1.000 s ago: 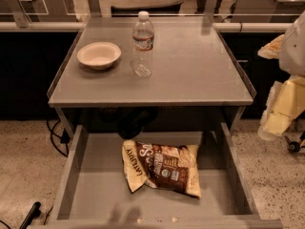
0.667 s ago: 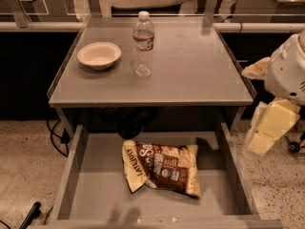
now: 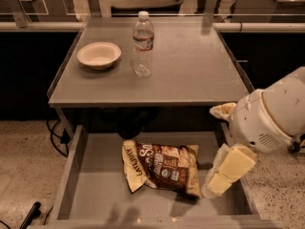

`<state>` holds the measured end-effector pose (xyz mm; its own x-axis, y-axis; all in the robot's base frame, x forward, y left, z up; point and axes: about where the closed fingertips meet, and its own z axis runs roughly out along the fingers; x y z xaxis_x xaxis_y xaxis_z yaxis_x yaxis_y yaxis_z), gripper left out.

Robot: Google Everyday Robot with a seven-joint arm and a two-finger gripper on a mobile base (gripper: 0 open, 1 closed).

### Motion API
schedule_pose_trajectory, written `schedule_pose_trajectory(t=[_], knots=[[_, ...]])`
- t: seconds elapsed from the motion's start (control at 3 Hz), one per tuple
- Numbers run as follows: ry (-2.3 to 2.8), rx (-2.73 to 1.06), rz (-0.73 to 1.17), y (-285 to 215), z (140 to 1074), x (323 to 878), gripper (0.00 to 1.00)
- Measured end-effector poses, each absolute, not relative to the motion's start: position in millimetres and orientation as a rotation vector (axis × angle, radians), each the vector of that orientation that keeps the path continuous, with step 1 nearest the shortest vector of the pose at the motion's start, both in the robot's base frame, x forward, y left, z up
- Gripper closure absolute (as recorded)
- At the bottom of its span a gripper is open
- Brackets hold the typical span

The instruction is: Pick brown chip bag from top drawer and place on counter

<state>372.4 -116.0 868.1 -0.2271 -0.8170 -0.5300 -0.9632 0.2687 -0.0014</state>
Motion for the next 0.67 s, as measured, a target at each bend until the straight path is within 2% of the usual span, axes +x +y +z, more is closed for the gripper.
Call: schedule_pose_trajectory(t=[0.33, 0.67], knots=[[2.167, -1.54, 0.523, -95.6, 822.0, 369.1, 0.0], [2.167, -1.538, 0.52, -95.9, 821.5, 369.2, 0.0]])
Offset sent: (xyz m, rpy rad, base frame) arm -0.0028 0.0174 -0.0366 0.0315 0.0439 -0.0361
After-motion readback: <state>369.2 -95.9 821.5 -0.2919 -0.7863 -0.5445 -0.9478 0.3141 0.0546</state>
